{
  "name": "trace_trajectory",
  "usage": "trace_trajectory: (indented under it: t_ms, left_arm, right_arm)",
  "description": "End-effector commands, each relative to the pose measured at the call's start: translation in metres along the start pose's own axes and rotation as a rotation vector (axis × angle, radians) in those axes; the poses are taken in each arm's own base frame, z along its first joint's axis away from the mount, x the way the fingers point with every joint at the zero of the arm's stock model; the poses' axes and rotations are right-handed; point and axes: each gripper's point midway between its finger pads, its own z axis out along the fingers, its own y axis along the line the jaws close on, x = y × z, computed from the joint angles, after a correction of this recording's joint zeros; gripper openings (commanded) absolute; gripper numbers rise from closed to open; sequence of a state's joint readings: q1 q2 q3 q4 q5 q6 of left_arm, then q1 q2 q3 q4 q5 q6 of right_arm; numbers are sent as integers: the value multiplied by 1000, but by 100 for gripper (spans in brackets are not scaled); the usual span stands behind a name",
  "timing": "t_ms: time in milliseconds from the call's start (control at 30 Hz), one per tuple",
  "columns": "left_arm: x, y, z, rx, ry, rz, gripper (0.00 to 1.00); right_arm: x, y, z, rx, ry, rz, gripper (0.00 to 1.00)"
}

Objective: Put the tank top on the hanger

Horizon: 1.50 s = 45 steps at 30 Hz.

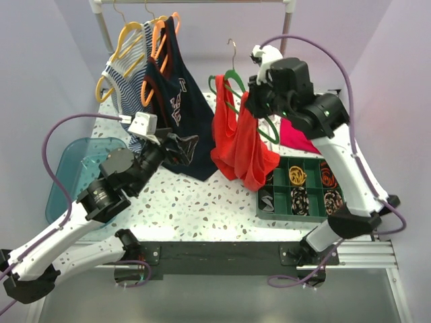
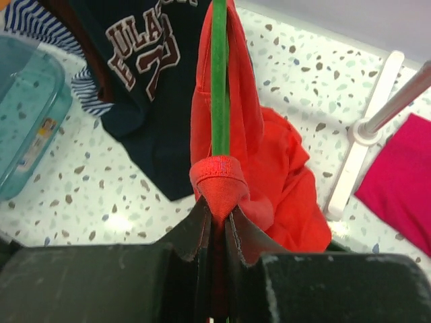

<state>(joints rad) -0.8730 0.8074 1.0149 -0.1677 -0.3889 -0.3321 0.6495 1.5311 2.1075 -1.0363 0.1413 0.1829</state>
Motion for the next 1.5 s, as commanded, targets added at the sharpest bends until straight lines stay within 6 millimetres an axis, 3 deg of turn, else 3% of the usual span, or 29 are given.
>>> trace_trajectory:
  t_ms: [0, 133, 233, 400, 633, 900, 1100, 1467]
  left_arm:
    - [-12, 2, -9, 3, -45, -42, 94]
    - [-7, 6, -13, -10, -33, -36, 94]
    - [-6, 9, -17, -14, -30, -31, 94]
    - [-6, 10, -18, -17, -27, -27, 94]
    - [-5, 6, -15, -1, -22, -30, 94]
    - [-2, 5, -14, 2, -16, -33, 94]
    - [-2, 4, -14, 7, -14, -35, 94]
    - [-1, 7, -15, -8, -7, -24, 94]
  right_arm:
    - [-70, -9, 0, 85, -208, 39, 0]
    - [-112, -1, 0, 59, -346, 66, 0]
    - [-131, 2, -1, 51, -406, 77, 0]
    - [-144, 0, 10, 69, -448, 73, 0]
    - [-144, 1, 36, 84, -458, 58, 0]
    - [-161, 4, 52, 78, -517, 56, 0]
    - [-155, 4, 77, 98, -506, 66, 0]
    - [-150, 5, 97, 104, -489, 67, 0]
